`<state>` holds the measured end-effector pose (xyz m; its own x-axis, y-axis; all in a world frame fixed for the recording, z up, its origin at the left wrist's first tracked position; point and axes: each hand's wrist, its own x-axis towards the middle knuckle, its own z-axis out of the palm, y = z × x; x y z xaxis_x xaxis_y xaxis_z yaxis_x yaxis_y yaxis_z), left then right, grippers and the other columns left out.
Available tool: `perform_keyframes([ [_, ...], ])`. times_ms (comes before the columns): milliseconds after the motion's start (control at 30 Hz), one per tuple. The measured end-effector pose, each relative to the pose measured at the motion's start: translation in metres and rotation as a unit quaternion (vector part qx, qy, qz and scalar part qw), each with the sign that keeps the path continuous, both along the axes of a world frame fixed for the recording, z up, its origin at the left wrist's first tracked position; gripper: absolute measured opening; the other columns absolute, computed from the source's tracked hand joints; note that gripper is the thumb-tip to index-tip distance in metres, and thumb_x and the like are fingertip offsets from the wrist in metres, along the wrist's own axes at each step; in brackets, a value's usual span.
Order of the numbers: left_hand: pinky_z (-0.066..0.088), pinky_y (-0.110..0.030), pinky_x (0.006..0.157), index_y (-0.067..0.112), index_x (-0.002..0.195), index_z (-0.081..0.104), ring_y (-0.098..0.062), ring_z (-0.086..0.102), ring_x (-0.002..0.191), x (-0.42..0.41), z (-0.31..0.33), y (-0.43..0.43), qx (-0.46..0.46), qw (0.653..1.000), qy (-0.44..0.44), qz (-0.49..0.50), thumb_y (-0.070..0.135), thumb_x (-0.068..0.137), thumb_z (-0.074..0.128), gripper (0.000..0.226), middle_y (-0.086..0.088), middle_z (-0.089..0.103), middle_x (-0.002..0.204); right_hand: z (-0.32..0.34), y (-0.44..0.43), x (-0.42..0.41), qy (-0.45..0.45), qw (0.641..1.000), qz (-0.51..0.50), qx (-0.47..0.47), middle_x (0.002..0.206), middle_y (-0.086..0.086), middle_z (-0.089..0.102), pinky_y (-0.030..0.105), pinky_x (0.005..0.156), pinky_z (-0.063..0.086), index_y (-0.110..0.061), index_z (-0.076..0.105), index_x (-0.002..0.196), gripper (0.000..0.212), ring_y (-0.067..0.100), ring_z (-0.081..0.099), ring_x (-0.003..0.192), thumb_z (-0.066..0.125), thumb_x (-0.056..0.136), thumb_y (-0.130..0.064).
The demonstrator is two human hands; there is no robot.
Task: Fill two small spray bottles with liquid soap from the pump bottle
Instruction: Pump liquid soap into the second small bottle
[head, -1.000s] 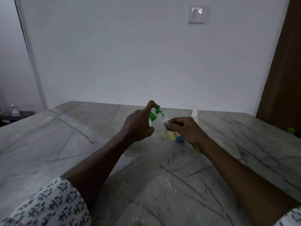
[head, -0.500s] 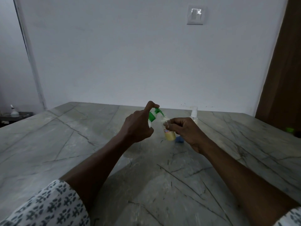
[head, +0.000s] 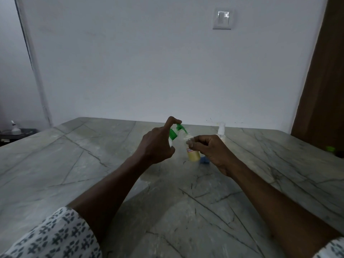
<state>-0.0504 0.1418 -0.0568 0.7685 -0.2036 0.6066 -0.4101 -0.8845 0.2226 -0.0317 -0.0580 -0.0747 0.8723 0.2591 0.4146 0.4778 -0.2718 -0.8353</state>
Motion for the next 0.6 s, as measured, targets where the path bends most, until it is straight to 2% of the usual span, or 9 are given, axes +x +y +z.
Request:
perform_keyframes([
  [133, 0.06, -0.041, 0.064, 0.037, 0.135, 0.025, -0.022, 0.064, 0.073, 0.0, 0.0004, -0.001, 0.001, 1.0, 0.0, 0.001, 0.017, 0.074, 0.074, 0.081, -0.01, 0.068, 0.109, -0.0002, 0.0003, 0.0006, -0.001, 1.0, -0.001, -0.007, 0.097, -0.002, 0.071, 0.01, 0.076, 0.046, -0.009, 0.071, 0.109, 0.024, 0.003, 0.064, 0.088, 0.064, 0.091, -0.022],
  [300, 0.06, -0.043, 0.065, 0.04, 0.125, 0.024, -0.026, 0.066, 0.076, -0.0008, 0.0011, -0.0008, 0.002, 1.0, 0.001, 0.001, 0.016, 0.074, 0.075, 0.075, -0.01, 0.068, 0.109, -0.0011, 0.0008, -0.0004, 0.0, 1.0, -0.004, -0.016, 0.099, -0.002, 0.071, 0.012, 0.077, 0.046, -0.01, 0.071, 0.11, 0.025, 0.01, 0.065, 0.093, 0.064, 0.091, -0.024],
  [433, 0.06, -0.043, 0.065, 0.037, 0.12, 0.026, -0.026, 0.065, 0.076, -0.0024, 0.0011, -0.001, 0.009, 1.0, -0.005, 0.005, 0.019, 0.076, 0.073, 0.067, -0.01, 0.068, 0.109, -0.0021, 0.0024, -0.0021, 0.003, 1.0, 0.0, -0.023, 0.087, -0.012, 0.07, 0.004, 0.067, 0.048, -0.016, 0.072, 0.101, 0.015, -0.001, 0.064, 0.08, 0.063, 0.092, -0.022],
  [600, 0.057, -0.035, 0.06, 0.033, 0.135, 0.029, -0.02, 0.061, 0.069, -0.0025, 0.0006, -0.0014, 0.011, 1.0, -0.006, 0.01, 0.018, 0.076, 0.073, 0.075, -0.007, 0.068, 0.102, -0.0002, 0.001, -0.0016, -0.001, 1.0, -0.005, -0.01, 0.088, -0.012, 0.07, 0.004, 0.069, 0.047, -0.011, 0.072, 0.106, 0.02, 0.0, 0.064, 0.082, 0.063, 0.091, -0.021],
])
